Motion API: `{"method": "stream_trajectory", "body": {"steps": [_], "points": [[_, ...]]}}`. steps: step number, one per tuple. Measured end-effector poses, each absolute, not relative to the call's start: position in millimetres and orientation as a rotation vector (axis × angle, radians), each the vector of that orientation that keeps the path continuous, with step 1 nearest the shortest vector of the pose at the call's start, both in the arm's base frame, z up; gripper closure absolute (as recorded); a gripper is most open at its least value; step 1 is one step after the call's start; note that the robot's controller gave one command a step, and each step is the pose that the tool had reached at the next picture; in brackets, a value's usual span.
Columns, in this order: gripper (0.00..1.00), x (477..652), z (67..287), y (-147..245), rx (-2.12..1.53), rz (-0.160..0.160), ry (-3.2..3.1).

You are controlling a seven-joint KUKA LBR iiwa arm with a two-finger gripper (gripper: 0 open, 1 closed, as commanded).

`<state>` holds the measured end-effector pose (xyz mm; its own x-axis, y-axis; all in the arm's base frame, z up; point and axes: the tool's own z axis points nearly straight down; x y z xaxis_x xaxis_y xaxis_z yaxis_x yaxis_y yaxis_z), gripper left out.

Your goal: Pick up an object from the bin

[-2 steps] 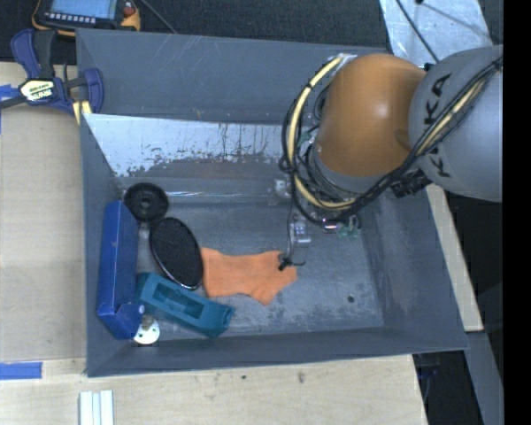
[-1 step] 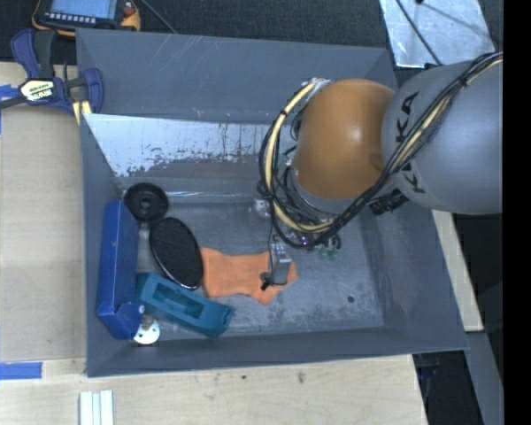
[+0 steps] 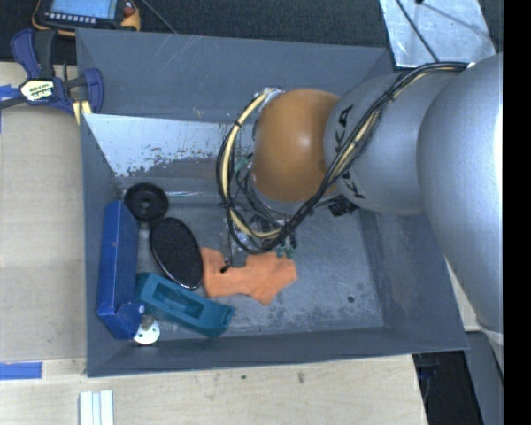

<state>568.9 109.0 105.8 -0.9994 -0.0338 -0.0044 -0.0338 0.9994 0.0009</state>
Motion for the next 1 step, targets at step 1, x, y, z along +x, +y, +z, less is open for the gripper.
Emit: {"method": "stream_trajectory", "body": {"steps": [1], "points": [[0.0, 568.9, 105.8, 108.9, -0.052, 0.002, 3.137]]}}
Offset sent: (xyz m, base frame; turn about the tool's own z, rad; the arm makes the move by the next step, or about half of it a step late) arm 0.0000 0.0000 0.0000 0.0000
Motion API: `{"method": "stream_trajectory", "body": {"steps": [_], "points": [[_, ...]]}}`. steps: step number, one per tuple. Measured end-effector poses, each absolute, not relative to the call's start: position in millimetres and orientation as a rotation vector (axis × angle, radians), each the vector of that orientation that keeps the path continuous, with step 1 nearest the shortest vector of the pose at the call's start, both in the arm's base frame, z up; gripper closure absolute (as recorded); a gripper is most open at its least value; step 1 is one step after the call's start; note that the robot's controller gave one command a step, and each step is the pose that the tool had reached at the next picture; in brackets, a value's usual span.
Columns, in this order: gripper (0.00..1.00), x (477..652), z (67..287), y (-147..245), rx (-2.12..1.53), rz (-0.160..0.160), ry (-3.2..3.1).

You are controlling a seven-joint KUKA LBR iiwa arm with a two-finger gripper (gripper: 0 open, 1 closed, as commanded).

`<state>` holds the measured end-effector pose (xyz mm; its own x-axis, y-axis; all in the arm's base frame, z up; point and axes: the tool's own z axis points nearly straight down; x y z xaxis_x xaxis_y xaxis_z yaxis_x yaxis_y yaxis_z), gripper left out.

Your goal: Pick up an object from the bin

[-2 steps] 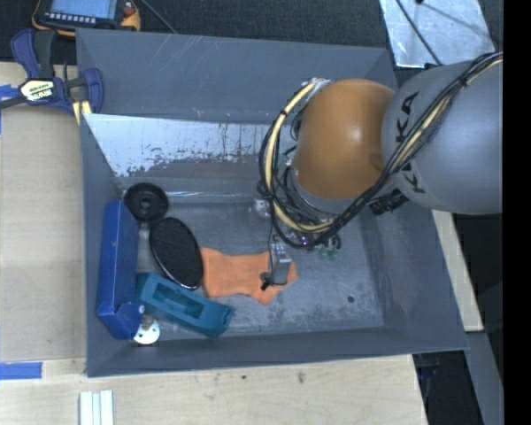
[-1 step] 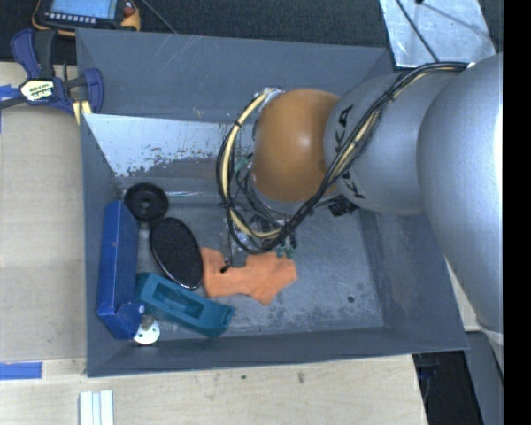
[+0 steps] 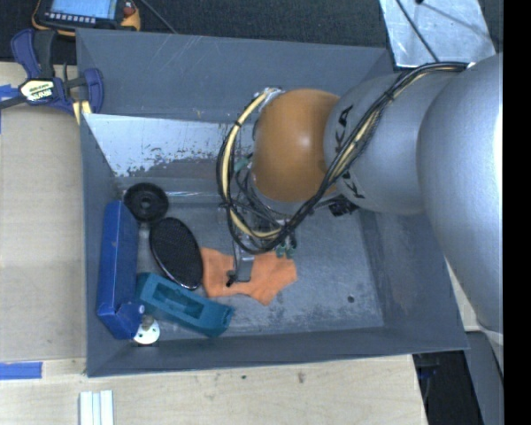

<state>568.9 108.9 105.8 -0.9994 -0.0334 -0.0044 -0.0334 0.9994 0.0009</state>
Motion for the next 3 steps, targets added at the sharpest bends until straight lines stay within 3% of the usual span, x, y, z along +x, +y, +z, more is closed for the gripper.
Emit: {"method": "stream_trajectory", "body": {"steps": [1, 2, 3], "points": [[0.0, 568.9, 106, 109, -0.053, 0.001, 3.137], [0.0, 545.7, 84, 83, -0.016, 0.002, 3.136], [1.0, 528.5, 71, 52, 0.119, 0.001, 3.134]]}}
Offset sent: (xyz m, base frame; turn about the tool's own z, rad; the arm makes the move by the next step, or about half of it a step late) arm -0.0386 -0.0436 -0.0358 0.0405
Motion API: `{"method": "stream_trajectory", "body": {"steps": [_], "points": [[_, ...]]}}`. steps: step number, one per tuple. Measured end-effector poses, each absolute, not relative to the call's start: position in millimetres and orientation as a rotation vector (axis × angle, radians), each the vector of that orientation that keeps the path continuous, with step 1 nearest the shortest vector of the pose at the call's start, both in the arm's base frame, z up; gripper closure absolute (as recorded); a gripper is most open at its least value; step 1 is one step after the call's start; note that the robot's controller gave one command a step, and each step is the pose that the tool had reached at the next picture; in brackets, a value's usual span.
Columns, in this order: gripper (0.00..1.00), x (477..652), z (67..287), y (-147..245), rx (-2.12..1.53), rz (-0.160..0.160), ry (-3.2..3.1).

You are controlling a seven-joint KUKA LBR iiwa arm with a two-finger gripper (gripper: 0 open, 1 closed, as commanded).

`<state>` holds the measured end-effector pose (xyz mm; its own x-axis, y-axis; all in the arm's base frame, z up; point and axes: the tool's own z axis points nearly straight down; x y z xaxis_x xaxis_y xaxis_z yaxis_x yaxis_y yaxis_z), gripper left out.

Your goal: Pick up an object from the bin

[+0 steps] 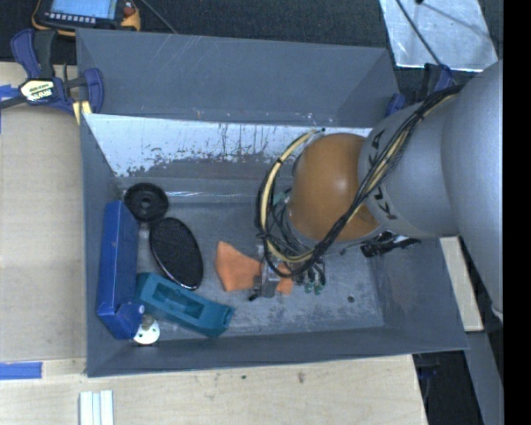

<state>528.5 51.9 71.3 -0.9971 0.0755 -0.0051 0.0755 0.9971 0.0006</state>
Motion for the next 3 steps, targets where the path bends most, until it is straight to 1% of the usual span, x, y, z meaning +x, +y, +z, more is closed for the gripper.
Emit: {"method": "stream_trajectory", "body": {"steps": [1, 2, 3], "points": [[1.0, 528.5, 71.3, 52.0, 0.119, 0.001, 3.134], [0.0, 527.6, 70.3, 52.1, 0.119, 0.001, 3.137], [1.0, 528.3, 71.1, 52.1, 0.12, 0.001, 3.135]]}}
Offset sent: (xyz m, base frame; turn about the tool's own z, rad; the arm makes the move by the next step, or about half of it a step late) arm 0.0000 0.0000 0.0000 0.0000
